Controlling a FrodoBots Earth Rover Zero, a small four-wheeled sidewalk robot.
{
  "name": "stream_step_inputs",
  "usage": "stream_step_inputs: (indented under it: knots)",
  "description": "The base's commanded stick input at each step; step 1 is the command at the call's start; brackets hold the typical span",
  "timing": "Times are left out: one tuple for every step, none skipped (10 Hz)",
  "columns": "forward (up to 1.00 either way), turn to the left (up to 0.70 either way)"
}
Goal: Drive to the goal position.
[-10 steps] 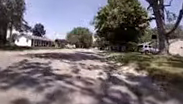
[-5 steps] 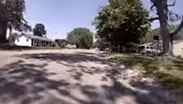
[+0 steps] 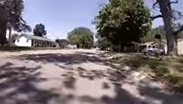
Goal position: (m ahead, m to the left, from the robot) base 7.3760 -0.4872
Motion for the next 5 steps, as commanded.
stream_step_inputs:
  knots:
    - [0.70, -0.21]
    - [0.70, -0.35]
    - [0.70, -0.35]
    - [0.70, -0.35]
    - [0.70, -0.29]
